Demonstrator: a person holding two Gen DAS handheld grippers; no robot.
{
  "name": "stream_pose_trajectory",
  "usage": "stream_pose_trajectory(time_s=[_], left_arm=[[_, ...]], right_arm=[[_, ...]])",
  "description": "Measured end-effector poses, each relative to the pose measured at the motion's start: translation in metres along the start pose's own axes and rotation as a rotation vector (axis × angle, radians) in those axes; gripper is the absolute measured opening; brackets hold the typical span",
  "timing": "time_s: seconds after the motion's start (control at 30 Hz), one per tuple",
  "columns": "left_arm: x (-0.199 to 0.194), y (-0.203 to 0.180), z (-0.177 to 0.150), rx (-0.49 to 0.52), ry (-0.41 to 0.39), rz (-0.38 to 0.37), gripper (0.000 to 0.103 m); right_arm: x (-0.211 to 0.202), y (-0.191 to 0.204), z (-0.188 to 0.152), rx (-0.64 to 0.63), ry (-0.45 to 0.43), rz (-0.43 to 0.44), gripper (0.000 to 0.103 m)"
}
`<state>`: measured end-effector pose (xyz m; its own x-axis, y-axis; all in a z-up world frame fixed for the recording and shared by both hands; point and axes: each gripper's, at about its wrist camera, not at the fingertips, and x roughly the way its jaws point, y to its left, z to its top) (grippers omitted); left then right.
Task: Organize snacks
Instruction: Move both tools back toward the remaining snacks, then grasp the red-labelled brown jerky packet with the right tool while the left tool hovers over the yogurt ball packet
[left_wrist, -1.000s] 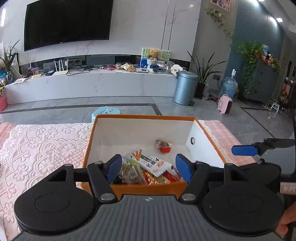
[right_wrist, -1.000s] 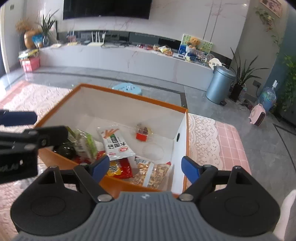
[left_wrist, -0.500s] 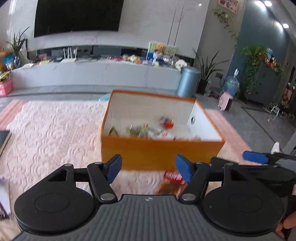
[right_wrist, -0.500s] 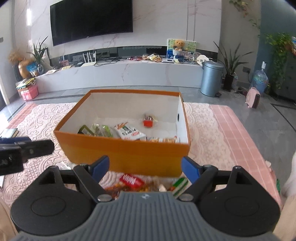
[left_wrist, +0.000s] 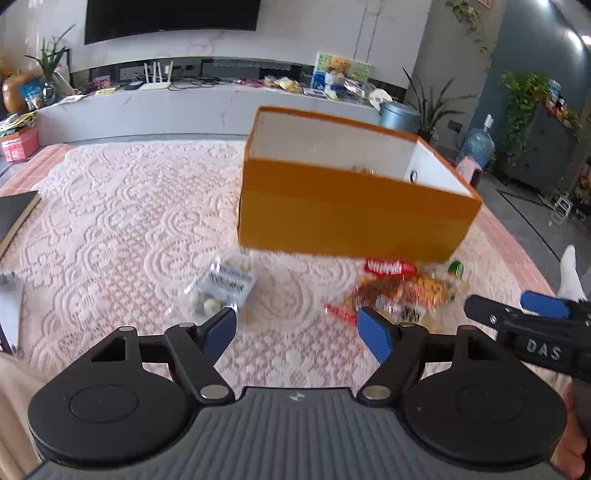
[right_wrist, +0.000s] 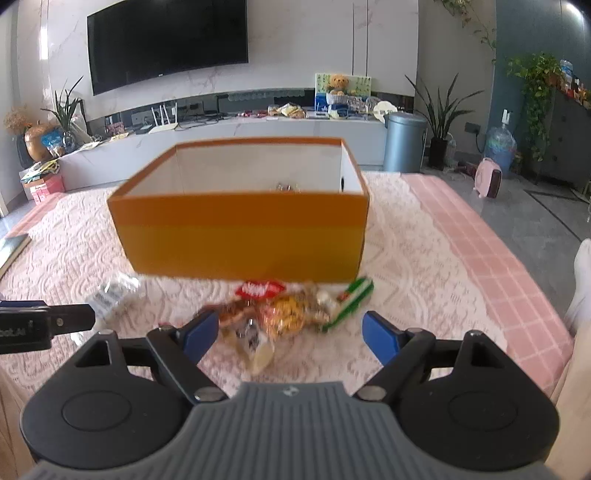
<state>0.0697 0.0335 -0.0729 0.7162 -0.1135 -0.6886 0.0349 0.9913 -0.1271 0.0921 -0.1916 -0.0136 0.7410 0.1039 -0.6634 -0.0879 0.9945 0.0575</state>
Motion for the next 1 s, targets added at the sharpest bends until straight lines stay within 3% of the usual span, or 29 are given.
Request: stream_pose_trajectory(time_s=[0.23,0.43,0.53,0.7,1.0], left_arm=[[0.005,0.012,-0.016,-0.070,0.054,0.002,0.075],[0.015,0.022,-0.015,-0.155,0.094,-0.013,0.074],[0.016,0.028,-0.008,-0.196,0.064,0.001,0.075],[0.029,0.028,0.016,-0.109,0.091,0.065,0.088],[0.072,0.020,0.046,0.122,0.180,0.150,0.089]], right_arm=[[0.016,0.001,-0.019,-0.021,0.039,0.008,0.083],[0.026,0.004,-0.025,-0.037,0.045,0.010,0.083],[0.029,0.005,-0.025,-0.038,0.046,0.020,0.083],[0.037,0.004,-0.021,-0.023,0.055,0.034,0.083],[0.055,0.002,-0.014,-0.011,0.075,0.054,0.083]])
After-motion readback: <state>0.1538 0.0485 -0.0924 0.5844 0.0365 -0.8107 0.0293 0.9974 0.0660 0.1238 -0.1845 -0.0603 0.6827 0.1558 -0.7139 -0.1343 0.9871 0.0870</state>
